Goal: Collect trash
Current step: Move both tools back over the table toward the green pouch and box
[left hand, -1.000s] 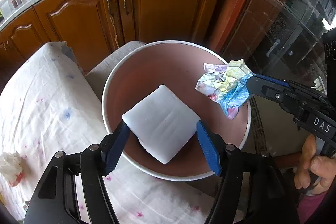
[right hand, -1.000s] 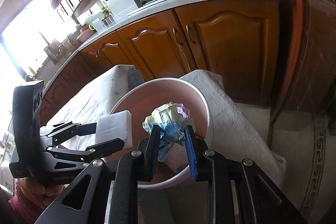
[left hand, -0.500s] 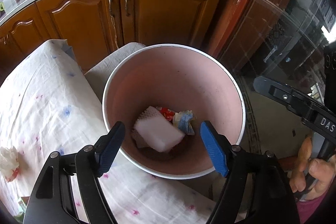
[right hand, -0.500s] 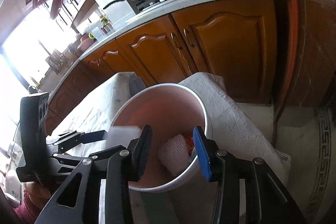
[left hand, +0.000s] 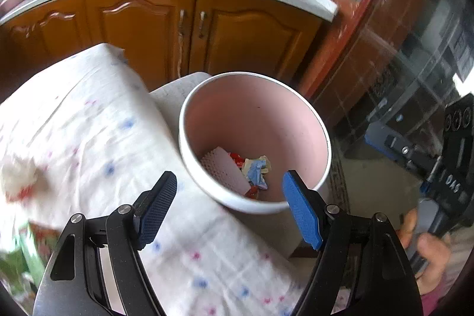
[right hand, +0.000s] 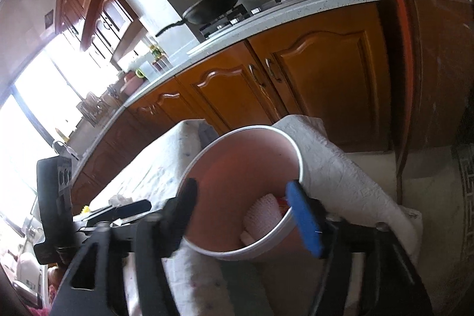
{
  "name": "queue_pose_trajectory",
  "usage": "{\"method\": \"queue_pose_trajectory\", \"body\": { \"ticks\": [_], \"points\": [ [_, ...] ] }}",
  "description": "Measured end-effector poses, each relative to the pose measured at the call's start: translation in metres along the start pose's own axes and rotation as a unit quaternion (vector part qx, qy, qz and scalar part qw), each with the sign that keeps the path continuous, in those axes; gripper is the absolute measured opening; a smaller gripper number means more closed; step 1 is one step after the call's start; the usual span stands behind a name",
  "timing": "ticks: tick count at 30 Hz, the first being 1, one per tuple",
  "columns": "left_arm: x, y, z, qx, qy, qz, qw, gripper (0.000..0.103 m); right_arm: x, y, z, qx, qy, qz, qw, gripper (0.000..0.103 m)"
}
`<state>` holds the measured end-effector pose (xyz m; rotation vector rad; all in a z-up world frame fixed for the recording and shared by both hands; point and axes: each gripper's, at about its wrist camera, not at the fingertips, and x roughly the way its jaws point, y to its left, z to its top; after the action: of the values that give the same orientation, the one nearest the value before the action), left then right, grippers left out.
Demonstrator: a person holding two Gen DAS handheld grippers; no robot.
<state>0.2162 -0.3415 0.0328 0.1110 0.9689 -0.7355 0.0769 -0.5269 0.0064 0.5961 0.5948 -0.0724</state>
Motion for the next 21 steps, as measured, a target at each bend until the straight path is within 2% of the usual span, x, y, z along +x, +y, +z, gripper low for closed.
{"method": "queue_pose_trajectory", "body": {
  "ticks": [8,12,21],
  "points": [
    [-0.042,0.026,-0.028,-0.048,-0.037,-0.003,0.9982,0.076,-0.003,0.022,-0.023,0.006,-0.009,0.026,1.000,0.077],
    [-0.064,0.035,-0.041,-0.057,-0.059,0.007,0.9966,0.076,-0.001,0.033,-0.030,0.007,-0.007,0.037,0.999,0.078],
    [-0.100,0.074,-0.077,-0.091,-0.080,0.022,0.9923,0.076,0.002,0.068,-0.049,-0.012,0.003,0.056,0.998,0.078]
  ]
}}
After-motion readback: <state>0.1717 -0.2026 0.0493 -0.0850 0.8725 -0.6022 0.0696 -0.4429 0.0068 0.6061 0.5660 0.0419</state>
